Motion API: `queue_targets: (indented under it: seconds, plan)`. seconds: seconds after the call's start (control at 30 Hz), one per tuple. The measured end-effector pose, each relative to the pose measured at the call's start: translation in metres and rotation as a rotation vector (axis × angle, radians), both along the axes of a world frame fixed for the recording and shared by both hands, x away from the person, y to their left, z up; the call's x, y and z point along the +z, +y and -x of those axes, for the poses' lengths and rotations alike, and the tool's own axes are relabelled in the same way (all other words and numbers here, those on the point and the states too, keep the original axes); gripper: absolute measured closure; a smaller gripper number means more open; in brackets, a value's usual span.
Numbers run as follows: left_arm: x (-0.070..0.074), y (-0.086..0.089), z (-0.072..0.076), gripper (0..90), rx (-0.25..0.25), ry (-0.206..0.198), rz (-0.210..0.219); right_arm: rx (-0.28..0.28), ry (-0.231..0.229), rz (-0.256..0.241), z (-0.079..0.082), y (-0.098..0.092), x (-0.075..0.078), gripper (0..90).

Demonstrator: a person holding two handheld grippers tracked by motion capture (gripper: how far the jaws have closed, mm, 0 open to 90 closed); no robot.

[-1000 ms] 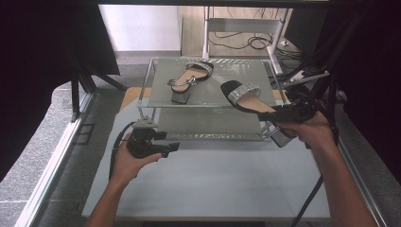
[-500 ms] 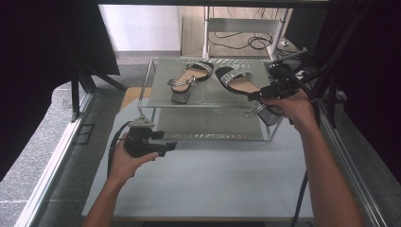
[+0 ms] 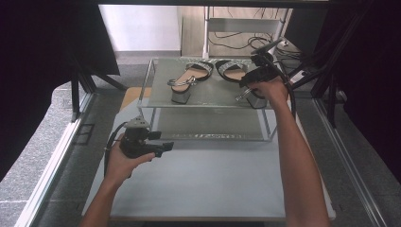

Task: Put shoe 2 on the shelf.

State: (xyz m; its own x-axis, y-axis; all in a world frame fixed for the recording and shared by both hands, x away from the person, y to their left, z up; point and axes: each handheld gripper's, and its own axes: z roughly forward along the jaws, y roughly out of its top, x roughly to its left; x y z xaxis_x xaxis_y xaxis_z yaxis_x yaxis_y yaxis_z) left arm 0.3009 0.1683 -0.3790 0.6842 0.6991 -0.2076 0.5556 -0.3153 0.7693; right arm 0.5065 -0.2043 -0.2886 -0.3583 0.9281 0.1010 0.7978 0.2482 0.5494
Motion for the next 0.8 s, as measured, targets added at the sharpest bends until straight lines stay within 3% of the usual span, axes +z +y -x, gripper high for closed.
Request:
queue_targets:
  seconds: [0.2,0.43,0.8]
  plan:
    - [-0.004,0.001,0.000,32.9,0.003,0.011,0.001,-0.042,0.025,0.025,-0.024,0.006,-0.012,41.5]
    - [-0.009,0.001,0.002,32.9,0.008,0.019,0.001,-0.061,0.021,0.071,-0.030,0.011,-0.016,40.9]
    - [-0.014,-0.007,0.001,32.9,-0.007,0.029,-0.002,-0.077,-0.013,0.026,-0.028,0.011,-0.012,41.2]
